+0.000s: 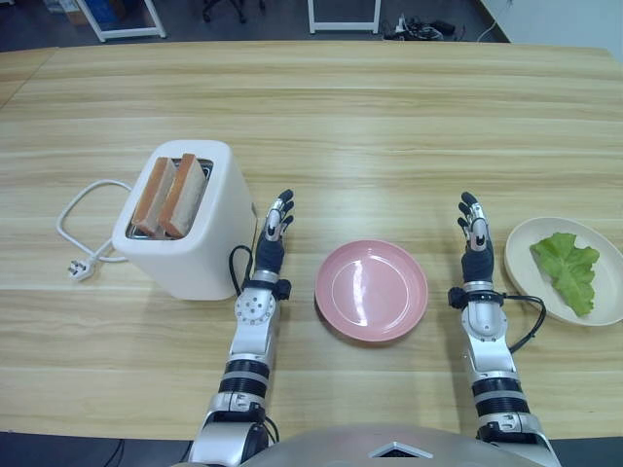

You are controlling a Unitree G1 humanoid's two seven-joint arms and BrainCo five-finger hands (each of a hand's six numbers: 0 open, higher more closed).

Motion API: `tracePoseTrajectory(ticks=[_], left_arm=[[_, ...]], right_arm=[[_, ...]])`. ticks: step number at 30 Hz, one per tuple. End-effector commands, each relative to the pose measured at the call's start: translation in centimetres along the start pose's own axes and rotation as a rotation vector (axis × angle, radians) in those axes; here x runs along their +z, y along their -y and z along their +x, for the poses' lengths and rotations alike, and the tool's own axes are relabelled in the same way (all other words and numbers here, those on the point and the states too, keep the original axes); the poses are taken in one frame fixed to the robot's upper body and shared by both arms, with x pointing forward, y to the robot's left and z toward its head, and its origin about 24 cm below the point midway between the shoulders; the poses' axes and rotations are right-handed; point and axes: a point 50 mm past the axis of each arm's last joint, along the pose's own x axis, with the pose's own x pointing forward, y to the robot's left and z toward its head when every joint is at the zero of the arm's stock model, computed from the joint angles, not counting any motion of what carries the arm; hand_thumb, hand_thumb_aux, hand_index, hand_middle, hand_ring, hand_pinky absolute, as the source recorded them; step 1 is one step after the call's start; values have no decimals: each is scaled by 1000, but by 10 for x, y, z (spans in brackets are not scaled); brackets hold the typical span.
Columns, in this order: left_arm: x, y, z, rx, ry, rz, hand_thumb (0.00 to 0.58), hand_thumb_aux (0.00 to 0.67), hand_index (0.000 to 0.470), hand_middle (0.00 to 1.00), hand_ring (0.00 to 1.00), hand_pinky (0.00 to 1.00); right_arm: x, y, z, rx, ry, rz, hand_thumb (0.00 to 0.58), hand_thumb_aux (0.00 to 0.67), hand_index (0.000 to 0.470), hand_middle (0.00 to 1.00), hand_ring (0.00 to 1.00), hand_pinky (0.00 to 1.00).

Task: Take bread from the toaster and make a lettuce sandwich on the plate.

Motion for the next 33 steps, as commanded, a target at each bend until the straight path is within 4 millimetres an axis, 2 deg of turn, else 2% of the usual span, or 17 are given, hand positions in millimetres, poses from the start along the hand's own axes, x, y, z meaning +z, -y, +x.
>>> tracePoseTrajectory(ticks=[1, 15, 18, 20, 22, 25, 26, 30, 33], left_arm=[[-8, 3, -5, -8, -45, -12, 0, 0, 0, 0, 0, 0], [-14, 6, -4, -26, -68, -14, 0, 0, 0, 0, 0, 0], [-2, 7, -5, -55, -15, -18, 0, 0, 0, 0, 0, 0], [24, 11, -7, -115, 99, 13, 0, 0, 0, 0, 0, 0], [67, 13, -14, -187, 258, 1, 0, 0, 0, 0, 0, 0], [138, 5, -40, -291, 523, 25, 0, 0, 0, 0, 0, 0], [156, -1, -52, -338, 603, 55, 0, 0, 0, 0, 0, 0], [196, -34, -77, -346, 718, 207, 0, 0, 0, 0, 0, 0], [220, -70, -87, -192, 748, 379, 0, 0, 0, 0, 0, 0]], right_arm=[[-1, -1, -3, 8, -10, -6, 0, 0, 0, 0, 0, 0], [-1, -4, -3, 17, -12, -9, 0, 0, 0, 0, 0, 0], [-3, -5, -3, 16, -17, -7, 0, 0, 0, 0, 0, 0], [-6, -5, -2, 13, -32, -3, 0, 0, 0, 0, 0, 0], [-11, -9, 0, 18, -50, 1, 0, 0, 0, 0, 0, 0], [-18, -20, 5, 42, -81, 6, 0, 0, 0, 0, 0, 0], [-21, -24, 7, 52, -93, 9, 0, 0, 0, 0, 0, 0], [-26, -37, 13, 74, -118, 17, 0, 0, 0, 0, 0, 0], [-29, -39, 13, 65, -125, 19, 0, 0, 0, 0, 0, 0]])
